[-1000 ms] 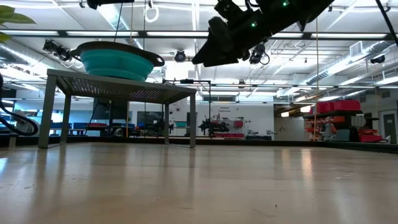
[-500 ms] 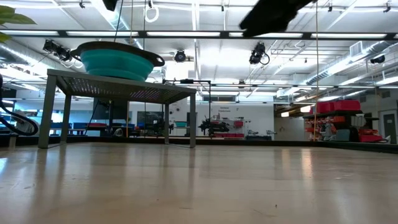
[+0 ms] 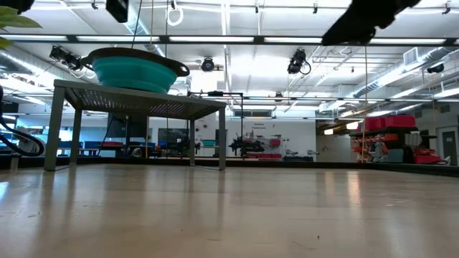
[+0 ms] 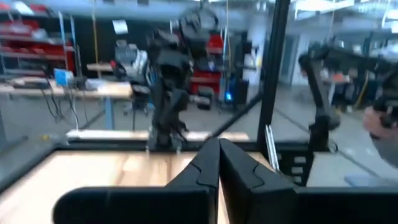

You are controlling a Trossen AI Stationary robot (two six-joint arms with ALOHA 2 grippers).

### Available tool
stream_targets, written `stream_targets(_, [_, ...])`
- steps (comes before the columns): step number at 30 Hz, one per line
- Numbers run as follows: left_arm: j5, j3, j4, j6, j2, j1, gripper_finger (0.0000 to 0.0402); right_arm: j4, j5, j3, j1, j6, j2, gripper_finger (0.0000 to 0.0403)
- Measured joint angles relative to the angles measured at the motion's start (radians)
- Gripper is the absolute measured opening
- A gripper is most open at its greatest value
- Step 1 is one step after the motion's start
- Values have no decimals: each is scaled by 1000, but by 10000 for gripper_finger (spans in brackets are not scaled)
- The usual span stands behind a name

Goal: Pick & Place Fruit
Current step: Return to Home Position

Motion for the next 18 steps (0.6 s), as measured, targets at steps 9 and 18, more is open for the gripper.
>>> stream_targets(9, [54,-140,-72,58,-365,1,6,86,6,-176,18,3,-260,37])
stream_targets(18, [25,-313,-50,70,-625,16,5,140,5,-309,18,-1,-426,22])
